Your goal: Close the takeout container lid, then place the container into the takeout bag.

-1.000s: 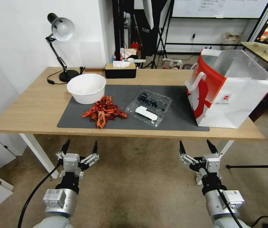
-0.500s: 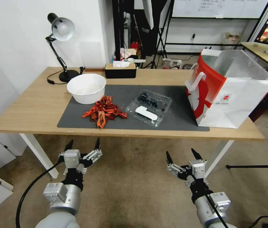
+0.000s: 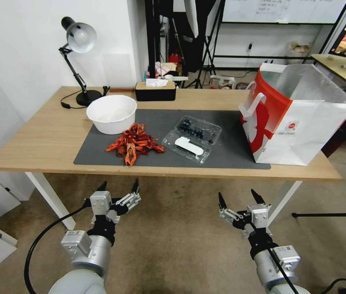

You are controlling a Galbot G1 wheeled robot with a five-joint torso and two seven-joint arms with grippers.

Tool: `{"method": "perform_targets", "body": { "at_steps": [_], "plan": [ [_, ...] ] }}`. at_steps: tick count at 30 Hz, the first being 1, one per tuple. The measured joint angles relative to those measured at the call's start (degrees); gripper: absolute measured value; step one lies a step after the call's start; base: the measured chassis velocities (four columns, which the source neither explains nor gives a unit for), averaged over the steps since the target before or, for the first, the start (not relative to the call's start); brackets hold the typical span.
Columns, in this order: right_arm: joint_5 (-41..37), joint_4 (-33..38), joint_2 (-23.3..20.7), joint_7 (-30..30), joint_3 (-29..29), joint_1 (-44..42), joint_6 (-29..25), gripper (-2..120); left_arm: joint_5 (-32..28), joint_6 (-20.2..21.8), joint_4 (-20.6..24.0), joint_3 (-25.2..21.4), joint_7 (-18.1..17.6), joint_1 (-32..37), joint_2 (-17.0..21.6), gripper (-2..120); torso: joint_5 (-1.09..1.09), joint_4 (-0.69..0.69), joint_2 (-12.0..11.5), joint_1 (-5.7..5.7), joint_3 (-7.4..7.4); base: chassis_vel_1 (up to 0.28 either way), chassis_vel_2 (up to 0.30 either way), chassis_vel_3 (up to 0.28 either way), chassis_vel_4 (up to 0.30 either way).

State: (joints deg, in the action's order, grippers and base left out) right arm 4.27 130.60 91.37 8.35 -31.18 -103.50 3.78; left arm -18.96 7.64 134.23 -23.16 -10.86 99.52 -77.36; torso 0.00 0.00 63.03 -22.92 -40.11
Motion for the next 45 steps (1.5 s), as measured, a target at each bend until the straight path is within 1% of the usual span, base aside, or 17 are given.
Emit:
{"method": "perform_targets", "body": {
  "at_steps": [3,6,9,14,16,22,25,27,28,31,33,35,37,39,41,43,45],
  "plan": [
    [0.8,-0.7,-0.5,0.2,-0.5,1.1,-1.7,100,0.1,-0.6,-0.2,-0.3,0.7,0.0,0.2,100,0.00,0.00,0.0,0.00,0.00,0.000,0.000,0.000,0.000],
    [1.4,-2.3,-2.3,0.3,-1.5,4.4,-3.6,100,0.8,-0.9,-0.5,-0.5,1.3,0.0,0.5,100,0.00,0.00,0.0,0.00,0.00,0.000,0.000,0.000,0.000],
    [1.3,-3.0,-3.3,0.3,-1.8,6.0,-3.7,100,1.3,-0.9,-0.5,-0.6,1.5,0.0,0.6,100,0.00,-0.01,0.0,0.00,0.00,0.000,0.000,0.000,0.000],
    [-0.2,-5.8,-6.2,-0.8,-1.5,12.0,-2.6,100,2.3,-0.8,-0.6,-0.7,1.6,0.3,0.5,100,0.01,0.00,0.0,0.00,0.00,0.000,0.000,0.000,0.000],
    [-1.8,-8.4,-8.1,-2.5,-0.1,16.5,-0.4,100,2.7,-0.9,-0.6,-0.8,1.6,0.4,0.2,100,0.01,0.00,0.0,0.00,0.00,0.000,0.000,0.000,0.000],
    [-1.8,-10.4,-8.9,-5.2,1.9,20.6,3.3,100,2.9,-1.2,-0.6,-1.2,1.5,0.5,0.0,100,0.01,0.00,0.0,0.00,0.00,0.000,0.000,0.000,0.000],
    [-0.7,-11.1,-9.3,-6.7,3.6,23.3,7.8,100,3.3,-1.7,-0.7,-1.4,1.5,0.7,-0.3,100,-0.01,0.00,0.0,0.00,0.00,0.000,0.000,0.000,0.000],
    [-0.6,-11.2,-9.4,-6.8,3.8,23.6,8.5,100,3.3,-1.8,-0.8,-1.4,1.5,0.7,-0.3,100,0.00,0.00,0.0,0.00,0.00,0.000,0.000,0.000,0.000],
    [-0.5,-11.6,-9.9,-7.0,4.8,24.9,10.7,100,3.4,-1.9,-0.8,-1.5,1.5,0.8,-0.4,100,0.00,0.00,0.0,0.00,0.00,0.000,0.000,0.000,0.000],
    [-0.4,-11.9,-10.6,-7.0,5.8,25.8,12.4,100,3.6,-2.0,-0.9,-1.6,1.5,0.8,-0.5,100,0.00,0.00,0.0,0.00,0.00,0.000,0.000,0.000,0.000],
    [-0.5,-12.5,-12.3,-7.2,7.6,27.5,15.8,100,3.7,-2.2,-1.2,-1.6,1.5,0.8,-0.7,100,0.01,0.00,0.0,0.00,0.00,0.000,0.000,0.000,0.000],
    [-0.6,-12.6,-12.7,-7.3,8.0,27.8,16.7,100,3.8,-2.2,-1.2,-1.6,1.5,0.8,-0.8,100,0.00,0.00,0.0,0.00,0.00,0.000,0.000,0.000,0.000],
    [-1.1,-13.2,-14.4,-7.8,9.8,29.9,20.0,100,3.9,-2.3,-1.5,-1.6,1.5,0.7,-0.9,100,0.00,-0.01,0.0,0.00,0.01,0.000,0.000,0.000,0.000],
    [-1.4,-13.3,-14.9,-8.0,10.3,30.4,20.6,100,3.9,-2.3,-1.6,-1.6,1.5,0.7,-0.9,100,0.00,0.00,0.0,0.00,0.01,0.000,0.000,0.000,0.000],
    [-3.6,-14.4,-16.3,-9.4,12.5,33.1,23.1,100,4.1,-2.3,-1.8,-1.6,1.5,0.6,-1.1,100,0.01,0.00,0.0,0.00,0.00,0.000,0.000,0.000,0.000],
    [-4.5,-14.7,-16.6,-9.8,13.1,33.8,23.7,100,4.1,-2.4,-1.9,-1.6,1.4,0.6,-1.1,100,0.00,0.00,0.0,0.00,0.01,0.000,0.000,0.000,0.000],
    [-7.5,-15.9,-16.9,-11.4,14.8,36.2,25.1,100,4.1,-2.5,-2.1,-1.8,1.3,0.6,-1.2,100,0.00,0.00,0.0,0.00,0.01,0.000,0.000,0.000,0.000]
  ]
}}
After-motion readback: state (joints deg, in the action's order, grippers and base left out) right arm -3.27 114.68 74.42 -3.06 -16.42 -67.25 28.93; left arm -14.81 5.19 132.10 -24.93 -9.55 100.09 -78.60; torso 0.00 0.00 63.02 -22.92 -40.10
